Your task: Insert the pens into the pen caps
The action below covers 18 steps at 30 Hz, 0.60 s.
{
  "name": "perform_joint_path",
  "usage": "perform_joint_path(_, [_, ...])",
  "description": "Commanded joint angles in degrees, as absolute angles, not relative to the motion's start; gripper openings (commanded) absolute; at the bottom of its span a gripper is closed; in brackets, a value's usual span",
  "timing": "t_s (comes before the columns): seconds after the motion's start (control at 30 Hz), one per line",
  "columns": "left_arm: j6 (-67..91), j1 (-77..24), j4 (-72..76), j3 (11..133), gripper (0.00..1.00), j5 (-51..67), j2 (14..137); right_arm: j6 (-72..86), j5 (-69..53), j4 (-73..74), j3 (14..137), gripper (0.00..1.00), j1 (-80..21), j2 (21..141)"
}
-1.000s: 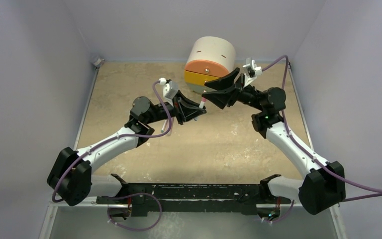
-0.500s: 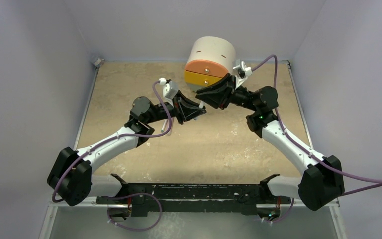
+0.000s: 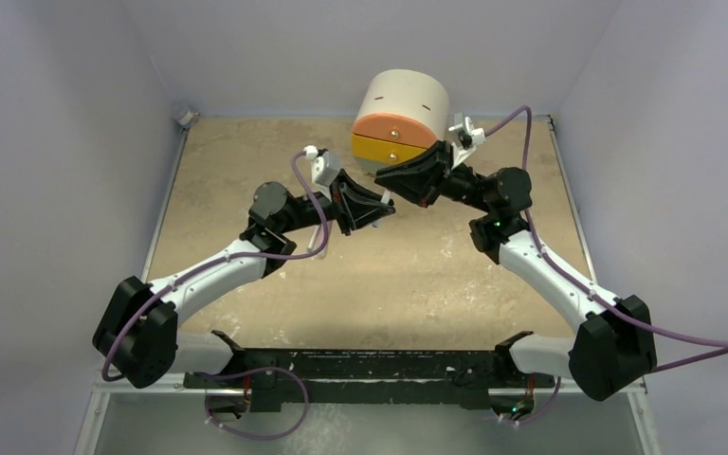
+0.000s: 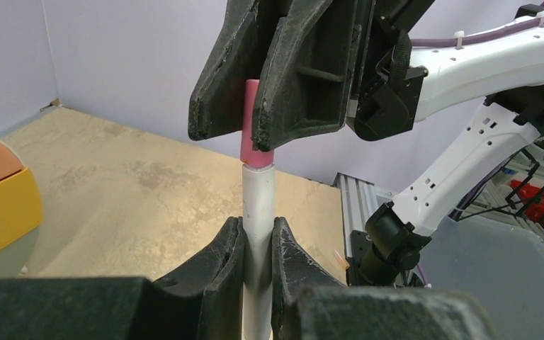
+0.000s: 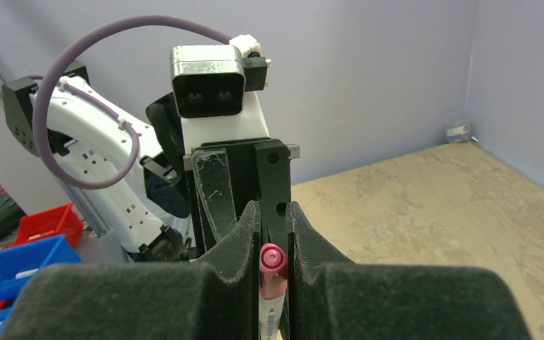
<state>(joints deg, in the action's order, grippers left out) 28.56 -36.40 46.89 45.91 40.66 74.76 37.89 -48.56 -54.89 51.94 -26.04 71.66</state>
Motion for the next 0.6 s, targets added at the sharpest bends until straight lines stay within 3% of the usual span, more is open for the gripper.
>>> perform_joint_path(0.0, [31.3,-36.5,55.8,51.3,0.0,39.3,76.1,41.6,-50.2,-59.5,49.2,0.0,-27.3,71.6])
perform_joint_path(0.23, [28.2,-36.5,53.5,54.7,0.0,37.4,77.3,36.1,-45.6,-48.4,47.8,0.0,-32.2,71.2])
perform_joint_path(0.43, [28.2,-36.3,51.4,57.9,0.0,40.8,77.3,34.1,-50.6,-46.2,44.9,0.0,-32.5,70.5])
perform_joint_path(0.57, [28.7,-36.1,50.4,58.1,0.0,42.2,76.1,27.1,-53.4,-36.6,46.6,0.0,-32.5,69.4])
